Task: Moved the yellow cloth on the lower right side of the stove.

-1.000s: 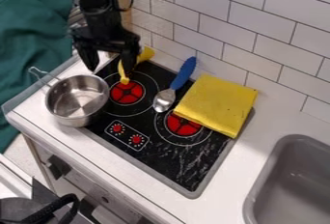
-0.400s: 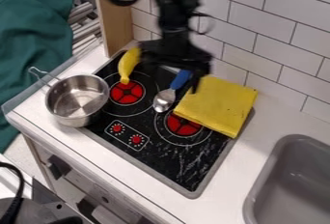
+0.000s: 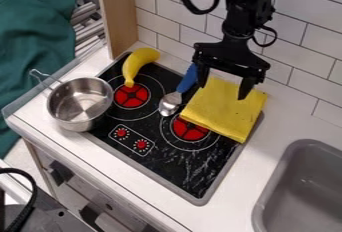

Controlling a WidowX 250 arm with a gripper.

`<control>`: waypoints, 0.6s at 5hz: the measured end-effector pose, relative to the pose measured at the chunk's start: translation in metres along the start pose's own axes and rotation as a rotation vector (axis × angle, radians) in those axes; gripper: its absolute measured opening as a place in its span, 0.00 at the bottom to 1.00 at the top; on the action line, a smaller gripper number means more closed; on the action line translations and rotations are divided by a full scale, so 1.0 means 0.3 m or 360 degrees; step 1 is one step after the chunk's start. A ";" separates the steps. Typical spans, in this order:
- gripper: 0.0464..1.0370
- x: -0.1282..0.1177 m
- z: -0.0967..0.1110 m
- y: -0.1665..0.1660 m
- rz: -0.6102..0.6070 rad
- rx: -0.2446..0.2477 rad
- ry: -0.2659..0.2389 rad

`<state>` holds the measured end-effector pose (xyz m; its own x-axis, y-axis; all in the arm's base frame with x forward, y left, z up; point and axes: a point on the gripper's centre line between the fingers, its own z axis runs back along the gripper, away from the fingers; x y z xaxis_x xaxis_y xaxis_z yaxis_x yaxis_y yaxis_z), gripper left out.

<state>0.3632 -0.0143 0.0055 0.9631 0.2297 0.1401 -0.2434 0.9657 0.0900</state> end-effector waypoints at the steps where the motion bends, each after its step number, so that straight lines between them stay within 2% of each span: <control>1: 0.97 0.022 -0.050 -0.002 0.0025 0.0037 0.0048; 2: 0.97 0.015 -0.109 0.021 0.0057 0.0054 0.0101; 3: 0.97 0.004 -0.137 0.034 0.0108 0.0005 0.0127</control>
<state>0.3665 0.0007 -0.0339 0.9505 0.3036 0.0668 -0.3086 0.9473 0.0859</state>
